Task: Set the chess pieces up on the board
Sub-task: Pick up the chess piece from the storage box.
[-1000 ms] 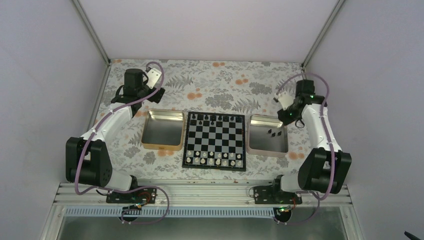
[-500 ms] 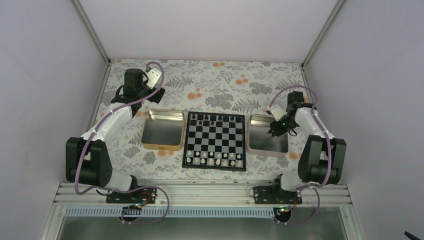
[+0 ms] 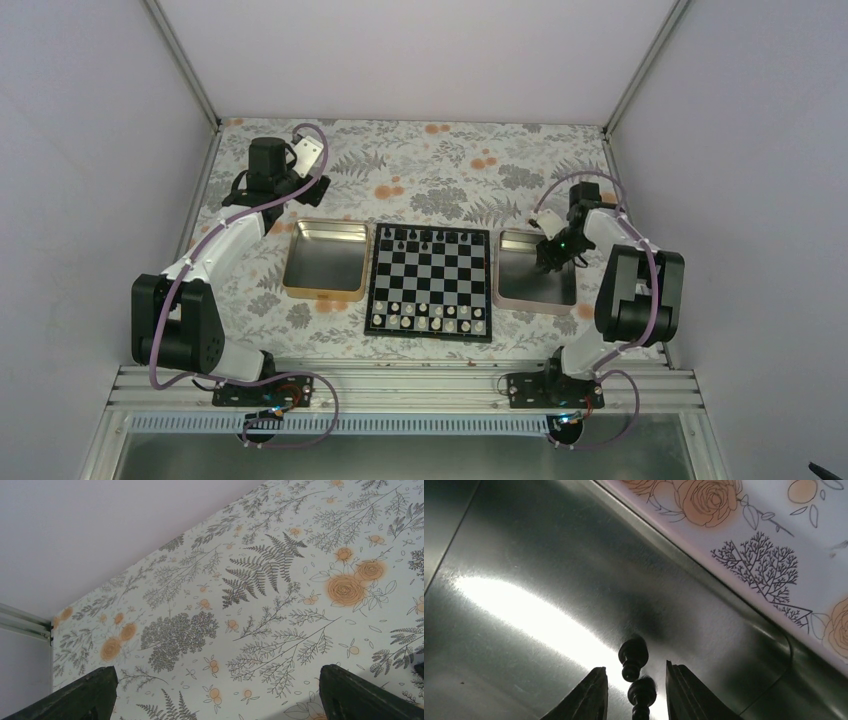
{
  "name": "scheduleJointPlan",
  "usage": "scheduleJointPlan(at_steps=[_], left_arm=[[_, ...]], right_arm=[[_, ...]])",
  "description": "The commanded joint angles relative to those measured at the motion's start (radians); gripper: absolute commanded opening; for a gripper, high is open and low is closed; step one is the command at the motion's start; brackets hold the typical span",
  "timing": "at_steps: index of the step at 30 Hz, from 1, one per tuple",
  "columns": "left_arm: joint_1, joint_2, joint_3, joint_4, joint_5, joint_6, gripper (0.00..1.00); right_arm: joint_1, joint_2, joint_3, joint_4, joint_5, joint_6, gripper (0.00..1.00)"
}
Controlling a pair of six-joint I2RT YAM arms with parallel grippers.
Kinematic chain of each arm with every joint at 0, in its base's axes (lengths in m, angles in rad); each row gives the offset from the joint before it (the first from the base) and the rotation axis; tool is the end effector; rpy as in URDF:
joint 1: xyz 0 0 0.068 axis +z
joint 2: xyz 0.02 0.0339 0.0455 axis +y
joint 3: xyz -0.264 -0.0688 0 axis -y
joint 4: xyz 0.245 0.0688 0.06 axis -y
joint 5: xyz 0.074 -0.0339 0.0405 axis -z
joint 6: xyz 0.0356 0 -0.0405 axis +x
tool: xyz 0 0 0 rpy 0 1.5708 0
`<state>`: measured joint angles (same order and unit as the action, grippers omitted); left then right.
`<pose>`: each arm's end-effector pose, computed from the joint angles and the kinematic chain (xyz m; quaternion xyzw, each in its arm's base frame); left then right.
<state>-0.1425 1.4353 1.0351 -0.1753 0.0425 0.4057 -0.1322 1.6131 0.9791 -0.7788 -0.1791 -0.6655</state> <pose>0.3218 -0.0477 0.2753 0.2476 0.8430 0.0441 0.4756 0.2796 -0.0308 0.1728 -0.2684 0.9559 0.0516 0.1071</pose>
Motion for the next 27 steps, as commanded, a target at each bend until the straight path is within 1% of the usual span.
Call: scheduleJointPlan(at_steps=[1,13,18,23,27], left_arm=[[-0.006,-0.011,0.005,-0.001,0.007,0.001,1.00],[-0.006,-0.018,0.000,-0.001,0.008,0.002,1.00],[-0.005,-0.015,0.004,-0.003,0.014,0.002,1.00],[-0.005,-0.015,0.005,-0.004,0.014,0.003,1.00],[-0.006,-0.013,0.008,-0.004,0.014,0.003,1.00]], right_arm=[[0.006,0.023,0.040,0.030,-0.026,-0.019,0.32],[0.019,0.075,0.059,0.020,-0.021,-0.014,0.29],[0.022,0.086,0.057,0.019,-0.022,-0.015,0.26],[0.023,0.082,0.056,0.016,-0.023,-0.012,0.17],[0.044,0.060,0.075,-0.008,0.000,0.001,0.12]])
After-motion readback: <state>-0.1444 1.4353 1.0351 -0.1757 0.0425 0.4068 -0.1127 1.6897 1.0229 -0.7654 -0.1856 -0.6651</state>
